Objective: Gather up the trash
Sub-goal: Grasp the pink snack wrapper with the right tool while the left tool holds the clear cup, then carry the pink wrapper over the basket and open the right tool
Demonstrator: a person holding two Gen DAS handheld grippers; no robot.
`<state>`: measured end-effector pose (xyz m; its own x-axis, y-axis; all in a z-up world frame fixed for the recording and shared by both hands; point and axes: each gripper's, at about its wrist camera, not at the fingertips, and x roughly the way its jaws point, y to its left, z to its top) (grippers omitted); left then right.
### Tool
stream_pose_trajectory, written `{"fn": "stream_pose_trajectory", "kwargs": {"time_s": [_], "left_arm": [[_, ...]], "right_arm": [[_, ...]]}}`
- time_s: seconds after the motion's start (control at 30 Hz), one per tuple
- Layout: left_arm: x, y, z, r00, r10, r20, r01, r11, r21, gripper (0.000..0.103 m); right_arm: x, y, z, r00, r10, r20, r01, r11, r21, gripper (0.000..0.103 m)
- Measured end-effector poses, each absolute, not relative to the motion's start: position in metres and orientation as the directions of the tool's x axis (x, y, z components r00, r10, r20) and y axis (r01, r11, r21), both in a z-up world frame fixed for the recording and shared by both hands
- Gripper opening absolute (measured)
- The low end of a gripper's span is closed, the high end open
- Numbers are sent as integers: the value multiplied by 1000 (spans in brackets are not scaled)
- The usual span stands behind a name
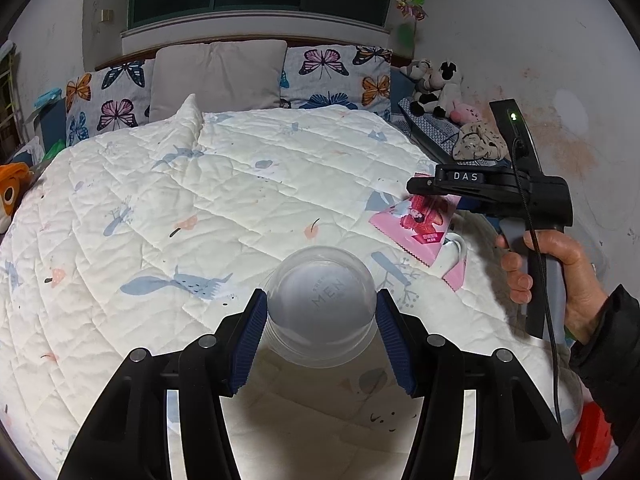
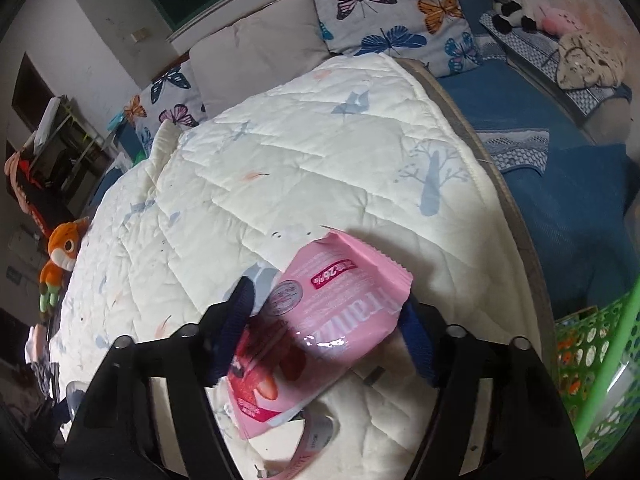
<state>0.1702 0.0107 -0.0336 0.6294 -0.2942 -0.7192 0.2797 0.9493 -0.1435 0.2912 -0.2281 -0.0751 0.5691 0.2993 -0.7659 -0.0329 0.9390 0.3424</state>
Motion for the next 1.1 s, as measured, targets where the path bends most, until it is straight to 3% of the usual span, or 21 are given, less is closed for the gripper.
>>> {"fn": "stream_pose_trajectory", "kwargs": {"time_s": [0.13,0.3,0.7,1.1], "left_arm": [[171,11,-33,630,-296,-719,279,949,-146,54],[166,6,-30,635,-301,-712,288,947,-144,54],[147,-23,-9,648,-342,-680,347,928,-137,54],[135,-92,6,606,-434,-667,470,871,-140,54]], "right_arm": [[282,-226,-67,591,289,-753,-59,946,317,51],[263,-230,-53,627,294,-721,-82,946,315,44],[195,-258,-6,699,284,-656,-116,951,288,43],[126,-334,9,733,164,-660,-4,971,237,43]]}}
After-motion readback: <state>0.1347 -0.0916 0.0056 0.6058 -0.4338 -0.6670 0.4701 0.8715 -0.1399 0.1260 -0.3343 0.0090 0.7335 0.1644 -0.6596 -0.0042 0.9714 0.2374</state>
